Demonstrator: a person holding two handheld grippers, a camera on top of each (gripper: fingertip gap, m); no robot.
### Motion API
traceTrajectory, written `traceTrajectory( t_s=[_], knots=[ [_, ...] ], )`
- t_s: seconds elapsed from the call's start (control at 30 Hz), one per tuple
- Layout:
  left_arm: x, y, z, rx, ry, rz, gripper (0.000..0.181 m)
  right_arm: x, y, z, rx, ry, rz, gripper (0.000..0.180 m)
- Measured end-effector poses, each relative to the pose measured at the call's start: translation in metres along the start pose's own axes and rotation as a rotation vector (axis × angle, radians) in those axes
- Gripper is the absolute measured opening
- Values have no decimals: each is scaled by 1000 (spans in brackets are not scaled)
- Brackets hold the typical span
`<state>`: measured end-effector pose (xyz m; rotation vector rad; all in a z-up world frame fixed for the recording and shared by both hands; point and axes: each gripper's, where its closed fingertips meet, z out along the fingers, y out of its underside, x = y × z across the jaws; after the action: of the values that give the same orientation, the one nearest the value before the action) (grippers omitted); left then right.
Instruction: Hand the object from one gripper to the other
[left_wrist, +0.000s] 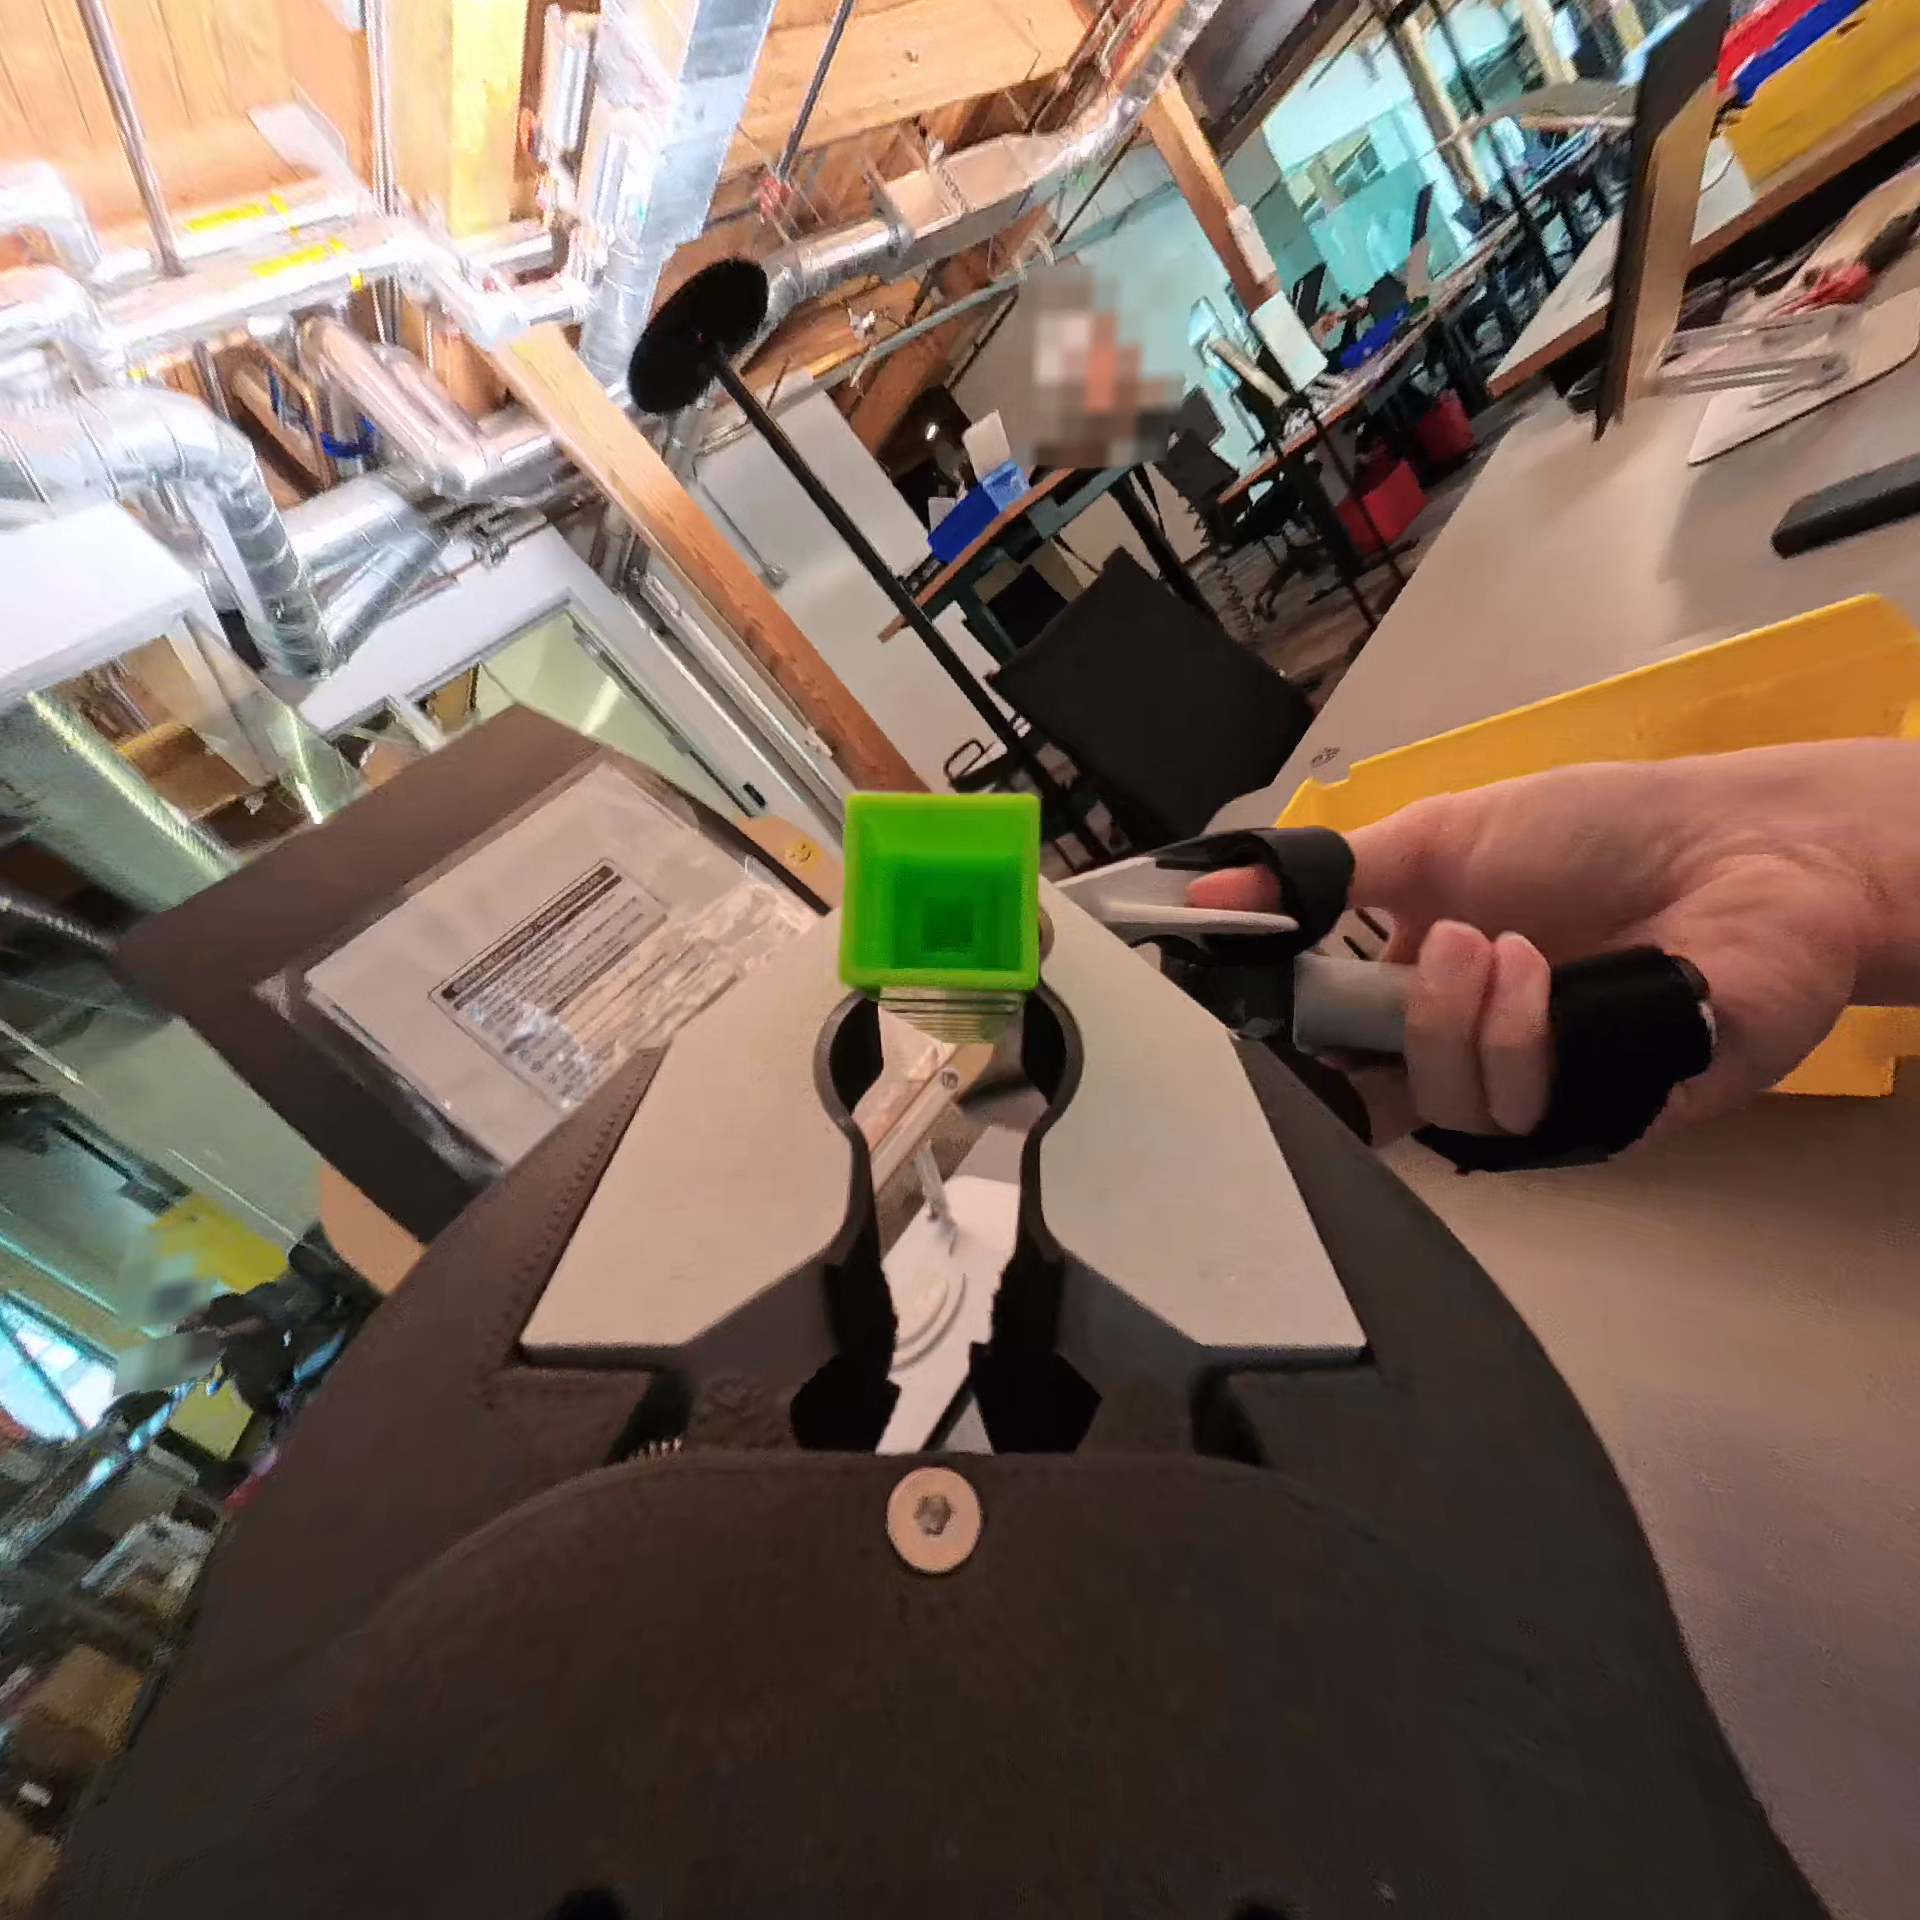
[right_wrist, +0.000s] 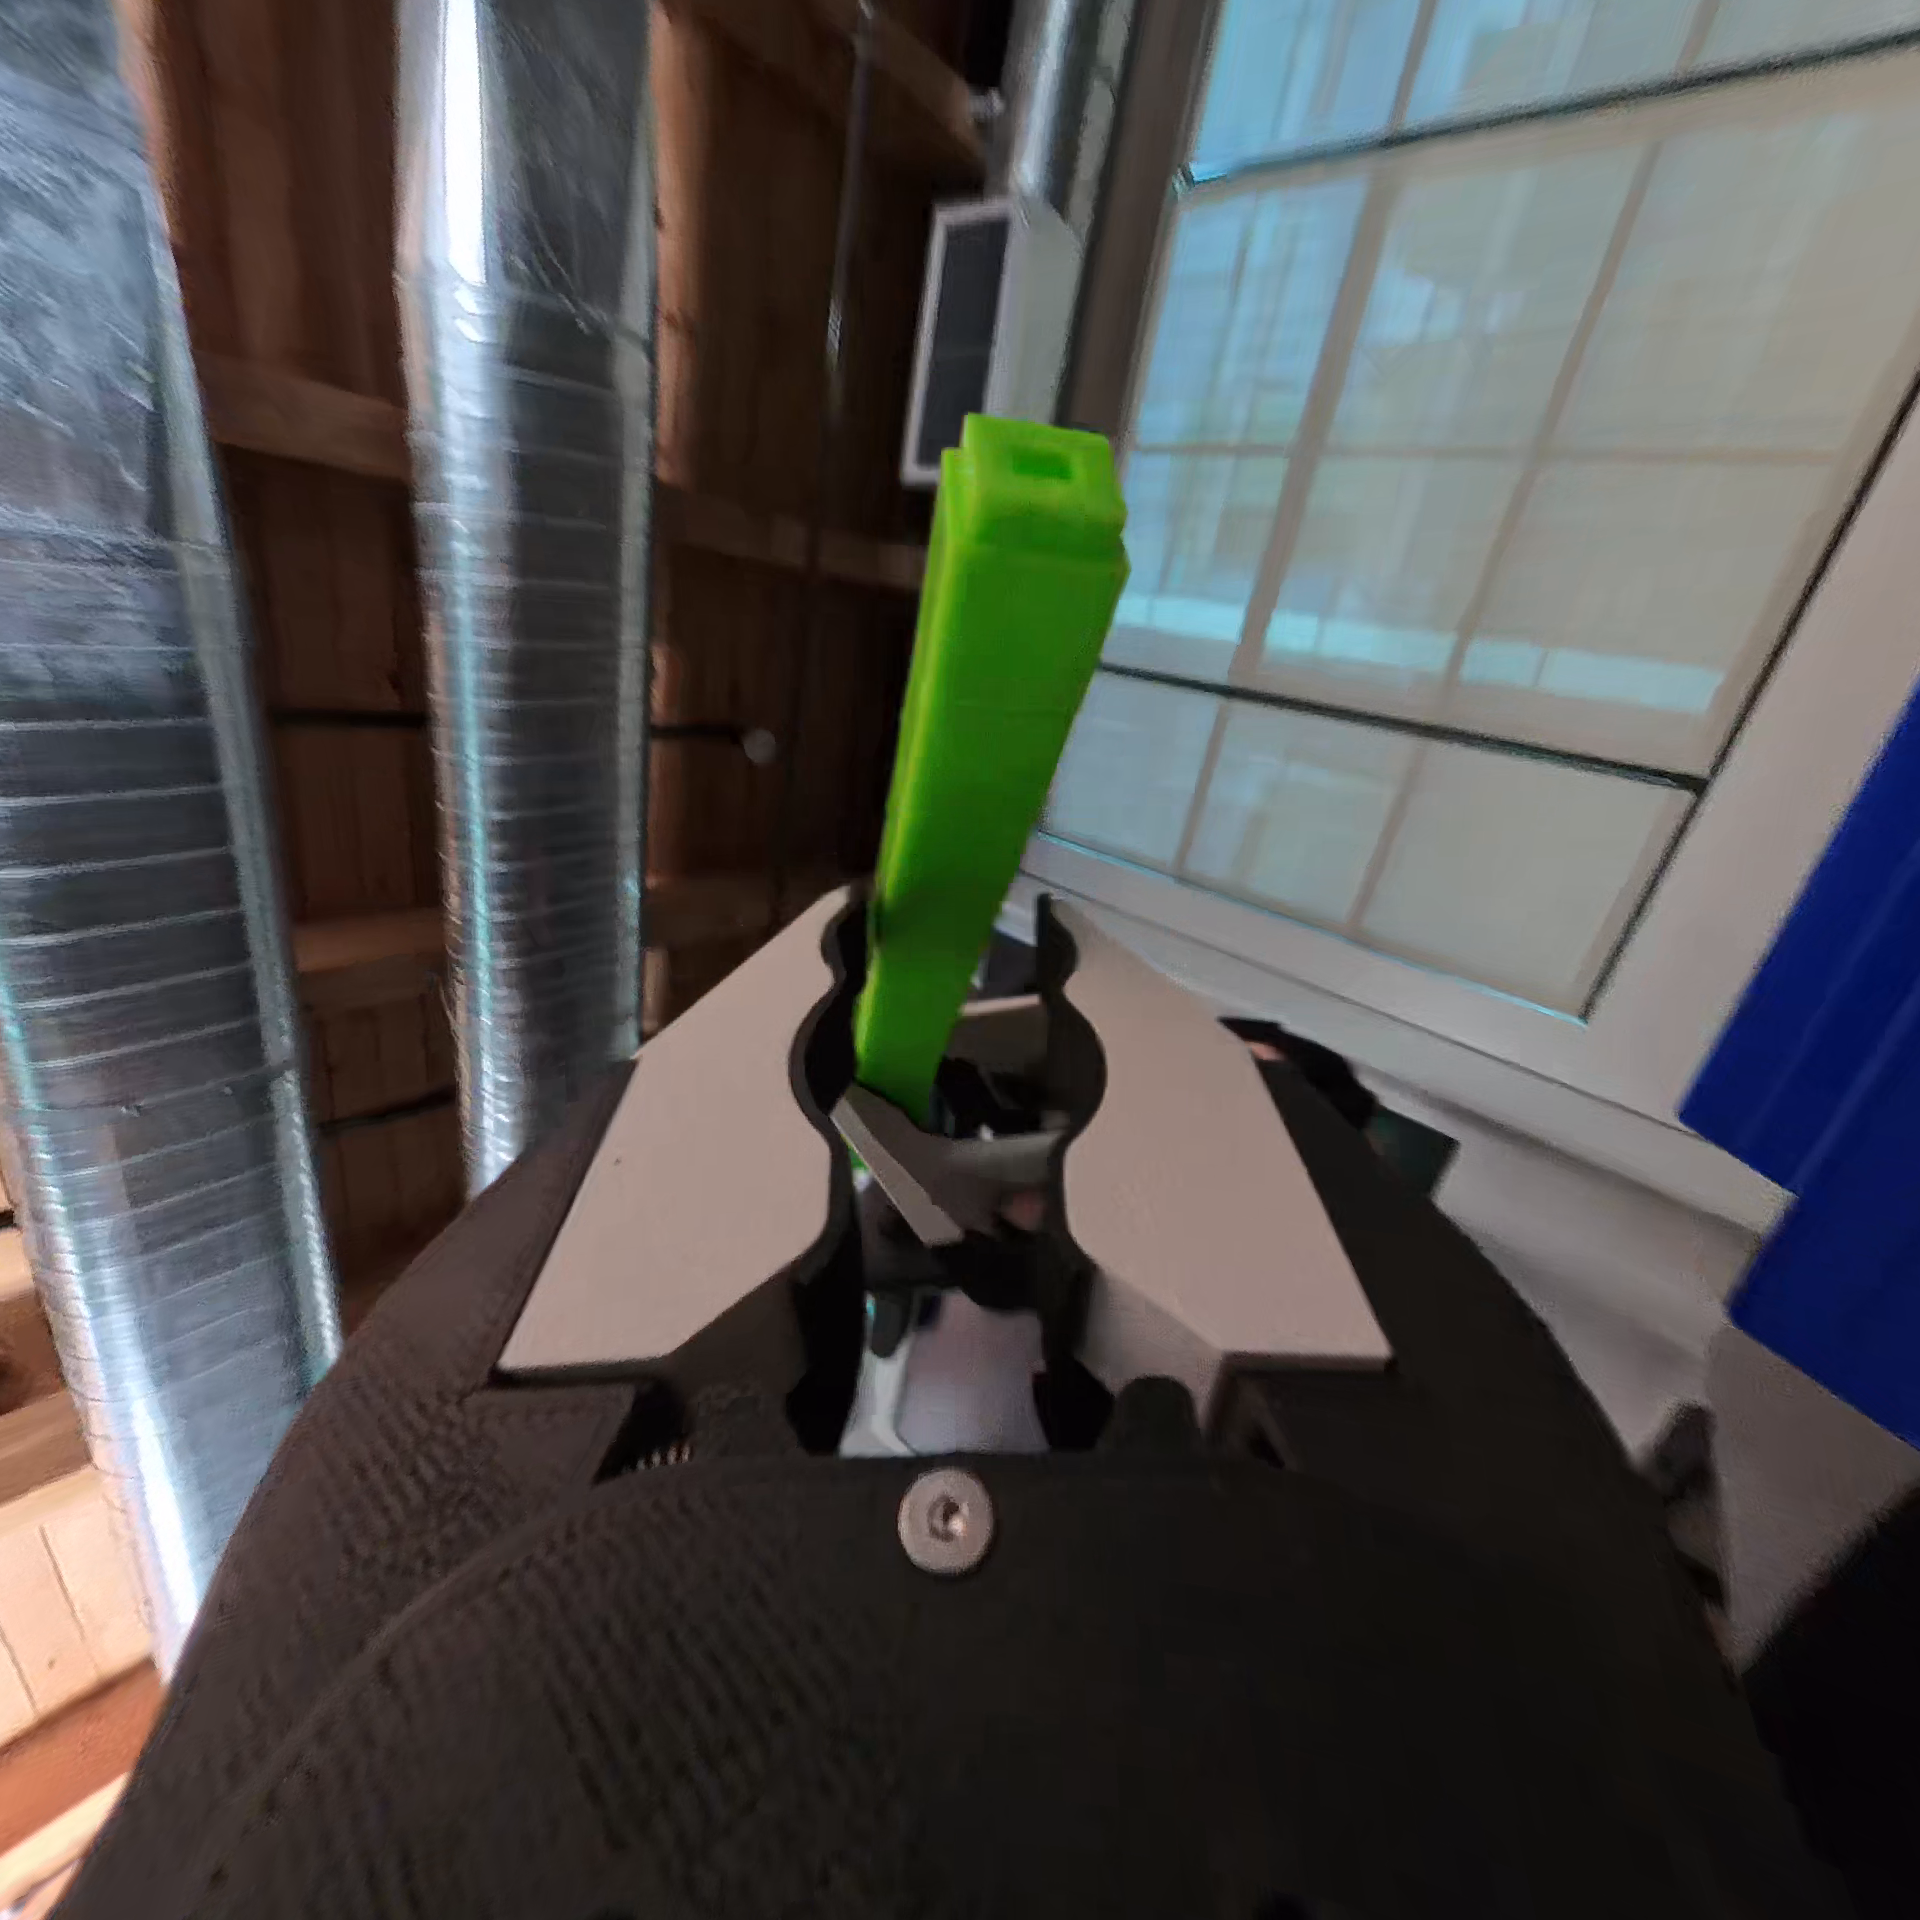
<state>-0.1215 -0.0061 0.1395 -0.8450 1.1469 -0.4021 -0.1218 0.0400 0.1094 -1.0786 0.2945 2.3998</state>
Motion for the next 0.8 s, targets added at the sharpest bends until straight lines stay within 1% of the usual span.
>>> traceTrajectory(
  t_s=[0.07, 0.17, 0.23, 0.3, 0.4, 0.47, 0.53, 0.57, 0.63, 0.7, 0.77, 0.8],
  knots=[
    [-12, -1, -6, -43, -5, -45, 20, 12, 5, 1, -71, 65, -35, 47],
    [-37, 2, -23, -130, -27, -131, 20, 27, 11, -3, -185, 109, -48, 57],
    [-52, 11, -39, -219, -25, -197, 20, 42, 9, -9, -233, 162, -76, 59],
    [-66, 19, -58, -286, -34, -263, 20, 68, 1, -21, -253, 303, -148, 63],
    [-78, 29, -85, -368, -21, -393, 20, 98, -20, -40, -253, 504, -345, 62],
    [-86, 32, -98, -383, -32, -490, 20, 111, -32, -52, -293, 648, -542, 63],
    [-93, 31, -106, -365, -55, -579, 20, 113, -42, -55, -328, 769, -824, 65],
    [-96, 31, -107, -354, -71, -617, 20, 109, -43, -51, -349, 795, -975, 67],
    [-99, 32, -105, -345, -98, -676, 20, 96, -34, -35, -383, 798, -1282, 70],
    [-95, 38, -98, -362, -104, -715, 20, 83, -17, -19, -418, 786, -1589, 69],
    [-85, 44, -86, -396, -79, -732, 20, 75, 2, -7, -456, 784, -1861, 58],
    [-79, 47, -80, -413, -65, -734, 20, 71, 8, -3, -454, 798, -1964, 55]
  ],
)
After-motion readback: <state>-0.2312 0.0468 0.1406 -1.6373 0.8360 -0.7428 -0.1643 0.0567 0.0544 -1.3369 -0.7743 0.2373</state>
